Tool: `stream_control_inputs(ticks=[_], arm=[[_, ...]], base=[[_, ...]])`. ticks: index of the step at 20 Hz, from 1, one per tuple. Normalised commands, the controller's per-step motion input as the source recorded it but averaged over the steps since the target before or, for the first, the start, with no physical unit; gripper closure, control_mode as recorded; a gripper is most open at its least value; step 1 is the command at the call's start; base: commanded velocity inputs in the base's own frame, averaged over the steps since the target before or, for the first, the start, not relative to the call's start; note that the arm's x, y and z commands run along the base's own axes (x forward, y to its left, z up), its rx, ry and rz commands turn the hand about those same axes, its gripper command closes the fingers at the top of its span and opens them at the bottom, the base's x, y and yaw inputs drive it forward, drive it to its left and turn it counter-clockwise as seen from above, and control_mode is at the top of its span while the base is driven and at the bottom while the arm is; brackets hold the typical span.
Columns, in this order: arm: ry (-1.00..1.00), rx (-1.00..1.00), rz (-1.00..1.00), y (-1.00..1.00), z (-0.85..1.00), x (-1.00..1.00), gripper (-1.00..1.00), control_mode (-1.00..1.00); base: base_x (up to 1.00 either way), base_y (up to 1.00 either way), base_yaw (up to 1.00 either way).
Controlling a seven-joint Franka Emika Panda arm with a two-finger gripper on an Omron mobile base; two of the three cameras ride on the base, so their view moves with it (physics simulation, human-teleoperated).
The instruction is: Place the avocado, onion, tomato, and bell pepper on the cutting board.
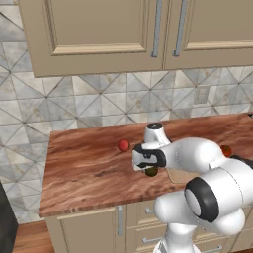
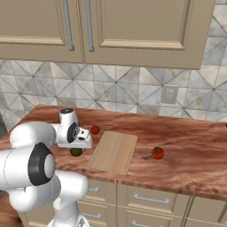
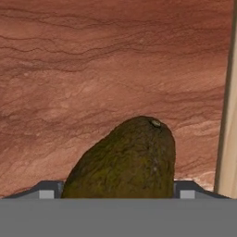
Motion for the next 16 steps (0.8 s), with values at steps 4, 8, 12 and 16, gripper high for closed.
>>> stream_control_inputs(ticks=[4,8,12,16], arm=[[0.0,0.0,0.0,-0.05,-0.01,0.0,1.0,-1.0],[-0.02,0.01,-0.01,-0.07,0.0,-0.01,1.0,-1.0],[-0.12,0.0,-0.03,-0.25,0.15,-0.06,1.0,-1.0],[-0.14,-0.02,-0.05,-0.37,0.36,-0.03,1.0,-1.0]], base=[[0.0,0.0,0.0],[0.0,0.0,0.0],[0.0,0.0,0.0],[0.0,0.0,0.0]])
